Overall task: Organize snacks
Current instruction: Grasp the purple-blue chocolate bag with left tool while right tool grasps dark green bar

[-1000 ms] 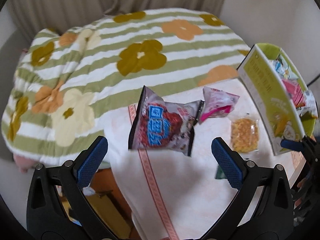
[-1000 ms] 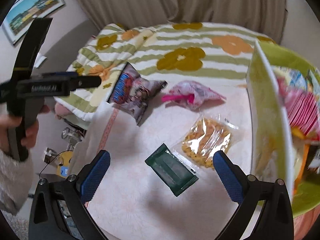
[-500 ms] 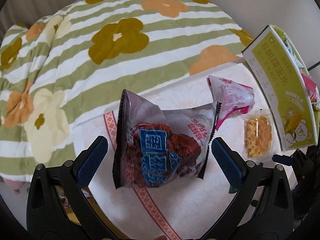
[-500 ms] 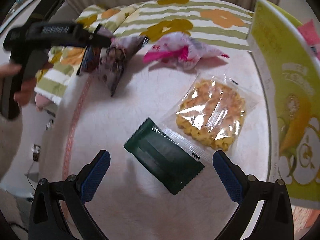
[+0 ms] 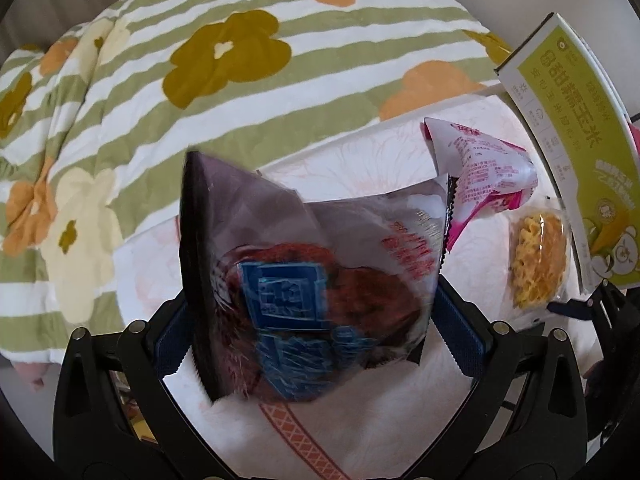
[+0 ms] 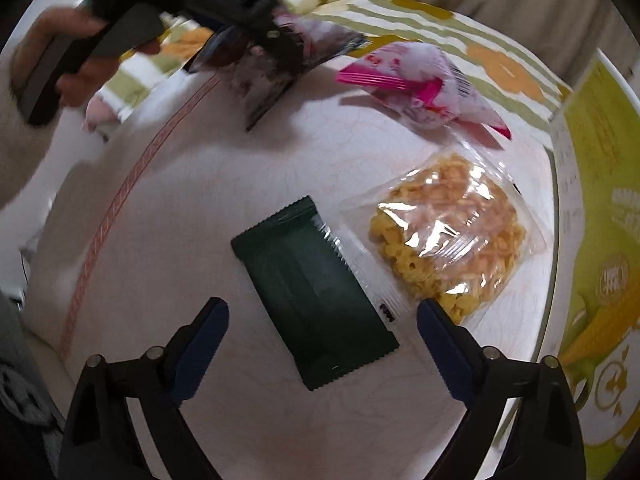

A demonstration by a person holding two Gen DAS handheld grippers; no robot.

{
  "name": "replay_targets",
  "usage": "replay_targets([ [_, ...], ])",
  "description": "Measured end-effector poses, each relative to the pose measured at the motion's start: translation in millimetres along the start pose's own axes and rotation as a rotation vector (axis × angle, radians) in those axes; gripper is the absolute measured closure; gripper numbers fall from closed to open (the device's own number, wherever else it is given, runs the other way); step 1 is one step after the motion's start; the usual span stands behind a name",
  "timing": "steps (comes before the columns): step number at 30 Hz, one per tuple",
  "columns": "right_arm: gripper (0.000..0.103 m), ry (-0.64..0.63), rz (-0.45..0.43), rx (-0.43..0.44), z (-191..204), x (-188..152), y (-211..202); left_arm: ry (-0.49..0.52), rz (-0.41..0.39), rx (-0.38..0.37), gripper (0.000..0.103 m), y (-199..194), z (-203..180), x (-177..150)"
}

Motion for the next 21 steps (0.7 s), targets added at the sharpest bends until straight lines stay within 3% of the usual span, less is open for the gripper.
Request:
replay_targets([
  [3,0.023,-0.068,0.004,0.010,7,-2,-1,-0.015,0.004,-0.003,0.000,5,-1,-1],
  [5,0.032,-0.094,0.010,0.017,10,-3,0,-0.016,-0.011,0.006,0.000,5,-1,0],
  [8,0.034,-0.118,0.021,0.033,12,-5,5,-0.017,-0.024,0.009,0.002,4,-2,0],
  [11,0.035,-0.152,0.009,0.037,16,-6,6,-0.011,-0.034,0.004,0.009,1,-4,-1],
  [13,0.035,-0.167,0.005,0.041,16,-3,9,-0.023,-0.026,-0.021,0.024,1,-5,-3],
  [16,0.036,-0.187,0.000,0.052,16,2,11,-0.038,-0.030,-0.028,0.026,-1,-4,-4],
  [21,0.058,-0.226,-0.014,0.055,19,10,10,-0.077,-0.037,-0.029,0.027,-10,2,-11],
])
Point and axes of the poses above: each gripper's, at about its wrist camera, not at the fingertips, and y roughly the way its jaws point, z to its left, x to its top, the point moved 8 cm from there along y, roughly the way its jaws point, and after that the axes turned 3 degrees about x, right-handed, at the moved point
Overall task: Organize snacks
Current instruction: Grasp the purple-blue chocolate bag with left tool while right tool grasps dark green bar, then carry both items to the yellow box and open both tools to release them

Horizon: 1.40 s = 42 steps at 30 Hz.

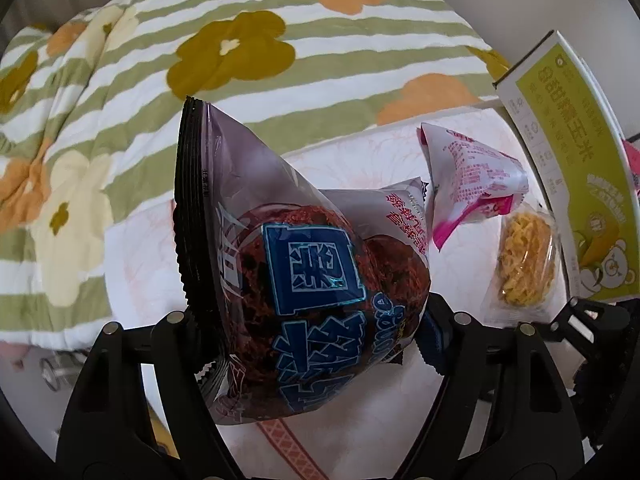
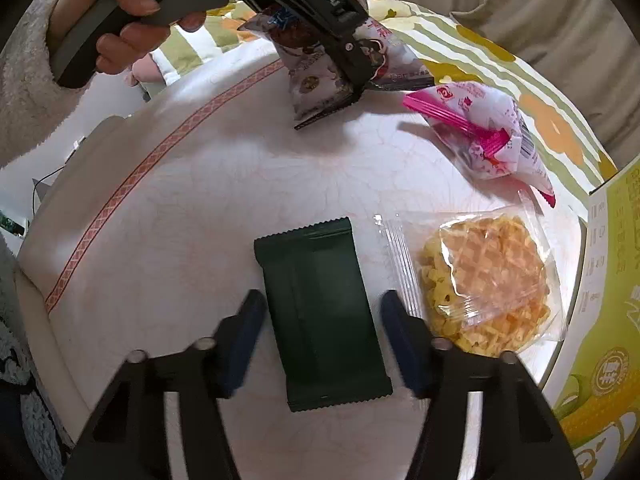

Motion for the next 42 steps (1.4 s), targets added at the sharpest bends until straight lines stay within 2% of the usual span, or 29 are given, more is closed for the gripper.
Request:
replay_targets([
  [4,0.059,0.011,-0.007,-0.014,1,0,-1,-0.034,-0.011,0.008,0.027,-11,8,-7],
  [10,0.059,0.108,-0.059,-0.004,-5,9,-20,-0.087,-0.050,0.015,0.027,-42,20,-14],
  [14,0.059,0.204,-0.117,-0.014,-14,22,-49,-0.096,-0.104,0.021,0.027,-76,20,-10],
  [21,0.059,0.391,-0.257,-0.057,-39,47,-129,-0.065,-0.219,0.007,0.027,-148,-1,14],
  [26,0.059,0.527,-0.325,-0.103,-64,44,-183,-0.001,-0.291,-0.023,0.027,-186,-38,30],
  [32,0.059,0.635,-0.383,-0.160,-97,11,-236,0.057,-0.324,-0.068,0.027,-209,-104,36],
  [37,0.059,0.671,-0.418,-0.179,-133,-23,-271,0.091,-0.347,-0.098,0.027,-214,-179,33],
  [42,0.059,0.654,-0.440,-0.160,-164,-59,-297,0.085,-0.324,-0.106,0.027,-200,-257,30],
])
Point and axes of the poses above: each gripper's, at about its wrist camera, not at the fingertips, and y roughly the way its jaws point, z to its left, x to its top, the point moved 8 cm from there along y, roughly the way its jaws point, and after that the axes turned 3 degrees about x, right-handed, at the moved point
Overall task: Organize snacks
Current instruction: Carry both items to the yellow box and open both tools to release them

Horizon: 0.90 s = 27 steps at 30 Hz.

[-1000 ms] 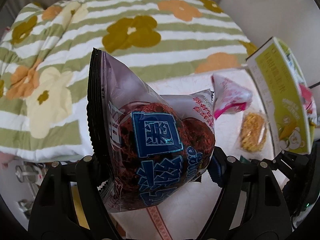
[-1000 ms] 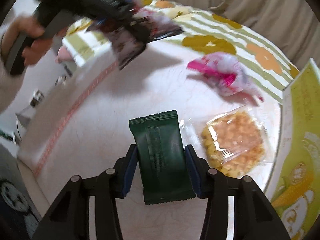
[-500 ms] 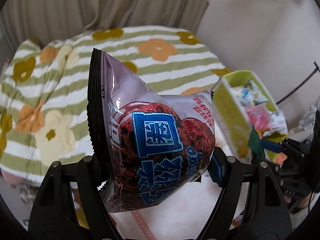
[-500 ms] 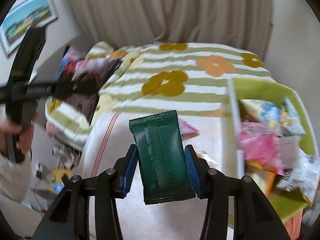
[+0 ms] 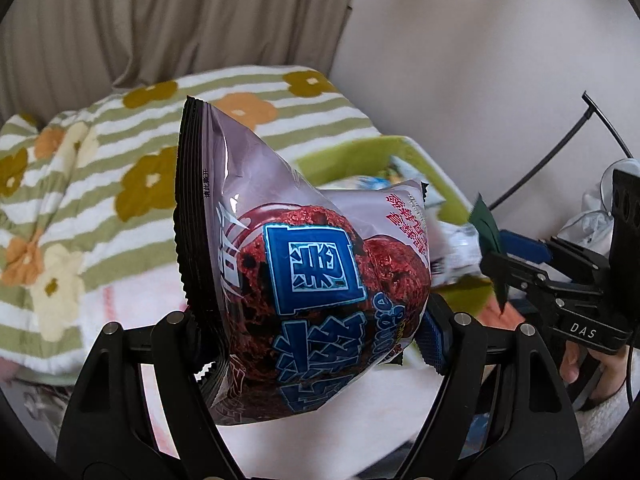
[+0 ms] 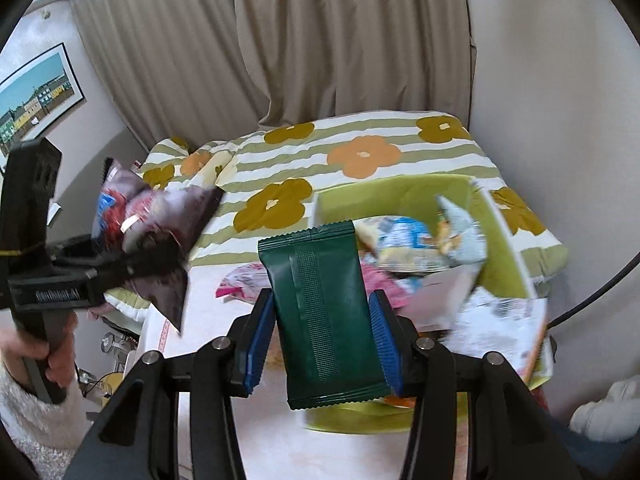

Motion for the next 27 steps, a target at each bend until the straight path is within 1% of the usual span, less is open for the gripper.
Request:
replay_targets([
  [4,0.059,-0.010,-0.010,0.037,-33,1,-15,0.005,0.013,0.015,0.027,20,-52,-3],
  [10,0.059,-0.023,0.014,0.085,-75,-3,-22,-0.006,0.055,0.048,0.027,54,-102,-8],
  [14,0.059,-0.021,0.045,0.096,-95,-7,-18,-0.001,0.082,0.065,0.027,70,-118,-10],
  [15,0.059,-0.016,0.050,0.101,-98,-8,-17,0.008,0.086,0.067,0.026,74,-123,-10],
  [16,0.059,-0.009,0.052,0.103,-102,-9,-17,0.018,0.090,0.073,0.020,75,-125,-11],
  [17,0.059,-0.001,0.052,0.105,-107,-9,-16,0.031,0.095,0.079,0.017,78,-128,-10],
  [19,0.059,0.014,0.047,0.105,-111,-9,-17,0.065,0.107,0.094,0.004,85,-135,-9],
  [21,0.059,0.038,0.043,0.106,-117,-8,-18,0.103,0.100,0.112,0.001,89,-141,-8],
  [23,0.059,0.057,0.038,0.105,-122,-7,-19,0.124,0.100,0.140,0.001,91,-142,-8],
  [27,0.059,0.071,0.037,0.106,-126,-4,-17,0.111,0.102,0.148,0.001,83,-132,-11],
])
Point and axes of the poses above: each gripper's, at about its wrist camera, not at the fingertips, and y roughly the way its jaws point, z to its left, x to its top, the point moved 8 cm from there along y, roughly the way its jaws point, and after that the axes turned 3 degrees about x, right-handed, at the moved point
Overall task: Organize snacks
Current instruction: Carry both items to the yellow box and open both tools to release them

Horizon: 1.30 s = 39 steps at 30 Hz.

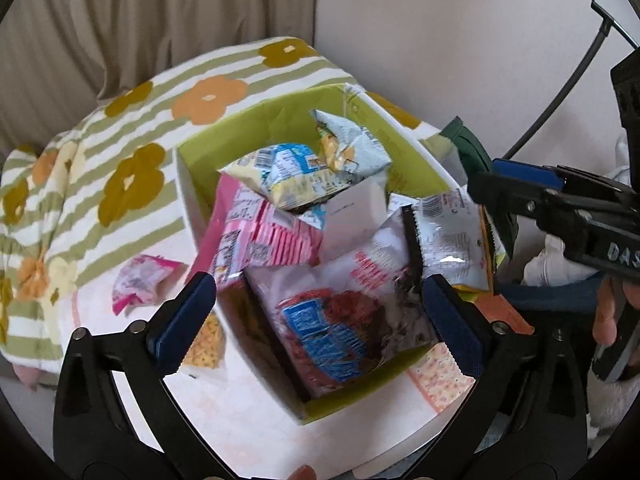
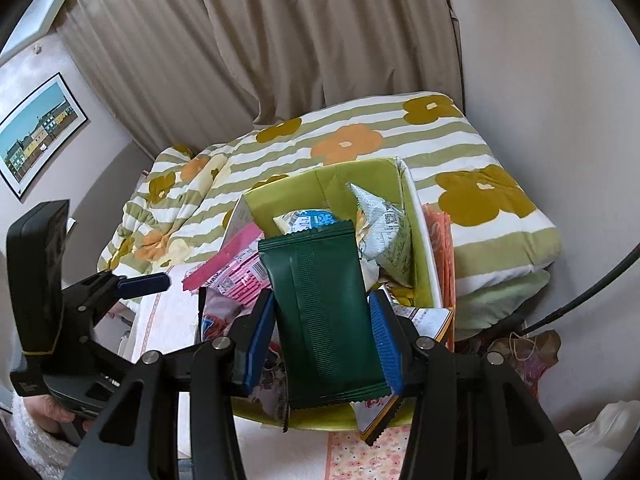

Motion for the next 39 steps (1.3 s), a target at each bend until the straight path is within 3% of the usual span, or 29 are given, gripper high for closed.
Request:
replay_targets([
  [12,0.059,-0.001,0.018,-0.004,-9,12,19,-0.114,-0.040,0.044,0.001,-20,52,-5],
  [19,0.058,-0.024,0.074,-0.016,-7,16,42,-0.187,-0.039,0.053,0.001,-21,75,-13],
  [20,0.048,-0.025,0.078,-0.023,-8,16,44,-0.193,-0.040,0.057,0.001,-21,77,-14],
  [21,0.023,-0.025,0.073,-0.030,-9,17,45,-0.199,-0.040,0.060,0.001,-21,79,-16],
  [23,0.000,-0.028,0.058,-0.022,-6,16,44,-0.208,-0.041,0.064,0.001,-22,81,-19],
  [30,0.000,-0.067,0.041,-0.009,4,4,36,-0.251,-0.033,0.068,0.001,-22,86,-36],
  [39,0.000,-0.156,0.013,0.014,33,5,20,-0.271,-0.078,0.132,0.001,-49,94,-50],
])
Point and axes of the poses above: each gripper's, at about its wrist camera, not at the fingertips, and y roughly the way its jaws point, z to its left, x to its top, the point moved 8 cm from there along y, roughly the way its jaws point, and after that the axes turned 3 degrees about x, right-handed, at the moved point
